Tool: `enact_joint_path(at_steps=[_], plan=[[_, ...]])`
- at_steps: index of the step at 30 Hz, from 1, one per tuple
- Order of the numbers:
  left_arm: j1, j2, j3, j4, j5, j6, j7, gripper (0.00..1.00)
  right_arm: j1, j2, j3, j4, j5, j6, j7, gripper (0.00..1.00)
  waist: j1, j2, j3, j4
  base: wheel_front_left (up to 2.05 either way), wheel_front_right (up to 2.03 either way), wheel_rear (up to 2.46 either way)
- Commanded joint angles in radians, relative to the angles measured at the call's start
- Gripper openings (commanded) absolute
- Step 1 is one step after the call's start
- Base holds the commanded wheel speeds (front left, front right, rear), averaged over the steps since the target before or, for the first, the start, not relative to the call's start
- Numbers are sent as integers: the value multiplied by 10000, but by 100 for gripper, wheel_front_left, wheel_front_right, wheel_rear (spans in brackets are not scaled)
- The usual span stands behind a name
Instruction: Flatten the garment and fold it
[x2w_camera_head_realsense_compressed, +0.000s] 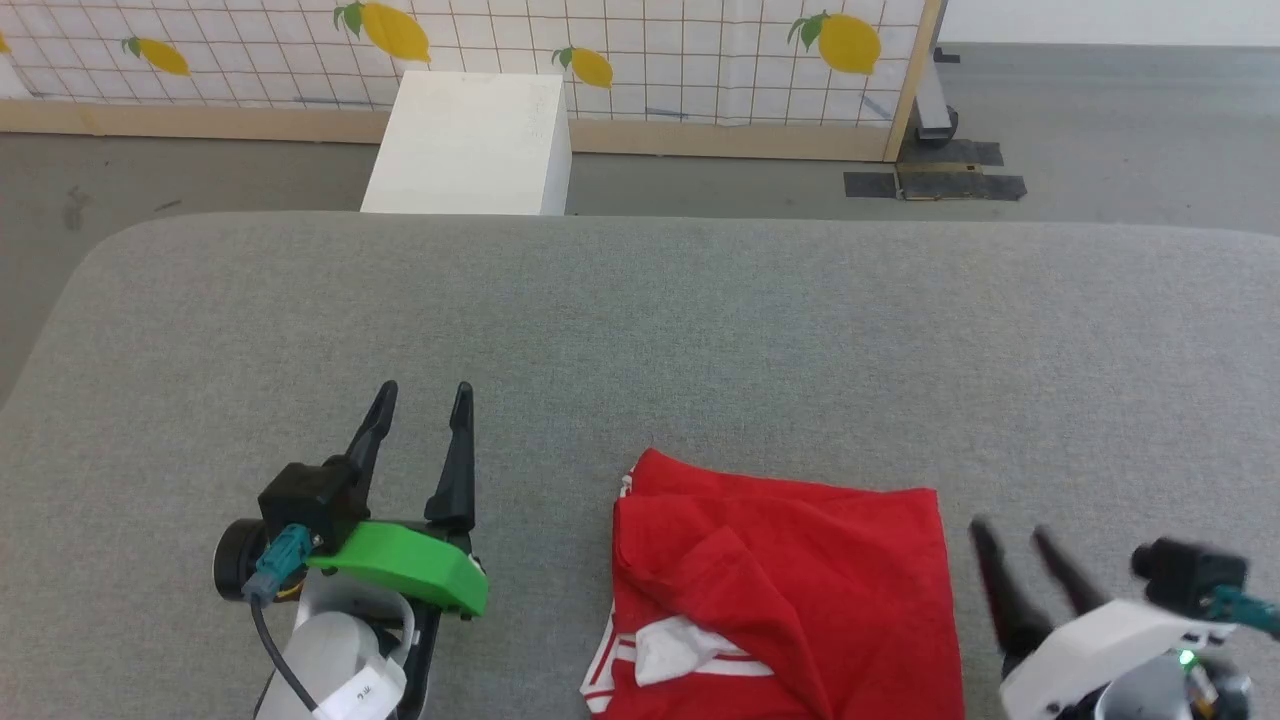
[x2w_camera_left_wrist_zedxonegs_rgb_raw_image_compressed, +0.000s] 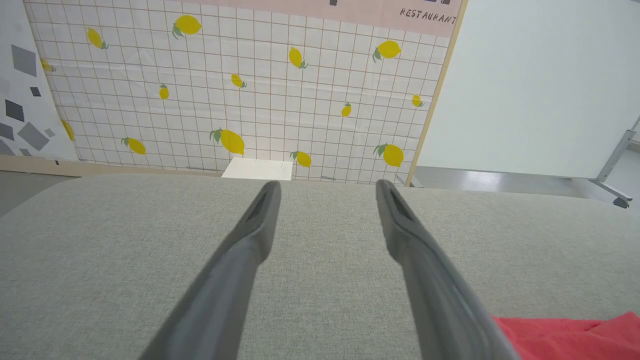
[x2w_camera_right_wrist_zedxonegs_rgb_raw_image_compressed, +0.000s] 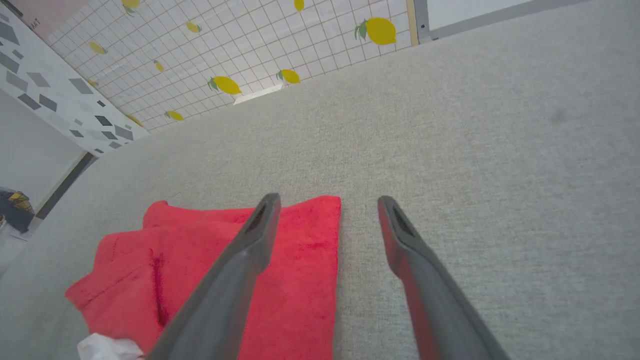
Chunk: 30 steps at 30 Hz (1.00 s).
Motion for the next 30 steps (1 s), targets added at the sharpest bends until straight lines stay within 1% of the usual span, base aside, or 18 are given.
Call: enact_joint_path(at_steps=[1,5,9,11,15,16,17,18,19,20,22,25,29,30], plan=[[111,71,-12,6,-51,-67,-47,100,166,7,63,262,395,-15,457,100,0,-1,-18,15,0,0,0],[91,83,-74,52,-77,-67,-47,100,238,7,347,916,1373,-15,1599,100,0,-1,-18,78,0,0,0],[97,82,-113,78,-100,-67,-47,100,102,7,604,1451,1994,-15,2289,100,0,-1,-13,151,0,0,0],[106,83,-136,100,-111,-67,-47,100,-23,7,695,1757,2305,-15,2549,100,0,-1,-19,191,0,0,0],[126,96,-153,134,-138,-67,-47,100,-379,7,733,2381,2515,-15,2791,100,0,-1,-37,261,0,0,0],[129,99,-151,138,-143,-67,-47,100,-473,7,764,2508,2535,-15,2847,79,0,-1,-36,271,0,0,0],[130,101,-149,143,-147,-67,-47,100,-590,7,824,2643,2544,-15,2919,47,0,-1,-34,282,0,0,0],[129,102,-149,147,-149,-67,-47,100,-682,7,864,2719,2458,-15,2952,31,0,-1,-29,291,0,0,0],[125,102,-150,152,-151,-67,-47,100,-795,7,902,2763,2309,-15,2974,13,0,-1,-16,299,0,0,0],[116,100,-148,155,-154,-67,-47,100,-883,7,923,2759,2202,-15,2982,0,0,-1,0,302,0,0,0],[98,94,-125,146,-158,-67,-47,100,-1061,7,994,2635,1885,-15,3025,0,0,-1,30,290,0,0,0],[102,82,-50,122,-152,-67,-47,100,-1341,7,1077,2047,967,-15,3093,0,0,-1,63,210,0,0,0],[124,61,75,74,-133,-67,-47,100,-1782,7,1260,728,-1098,-15,3469,0,0,-1,81,9,0,0,0],[123,51,104,55,-127,-67,-47,100,-1916,7,1399,328,-1760,-15,3661,0,0,-1,86,-64,0,0,0]])
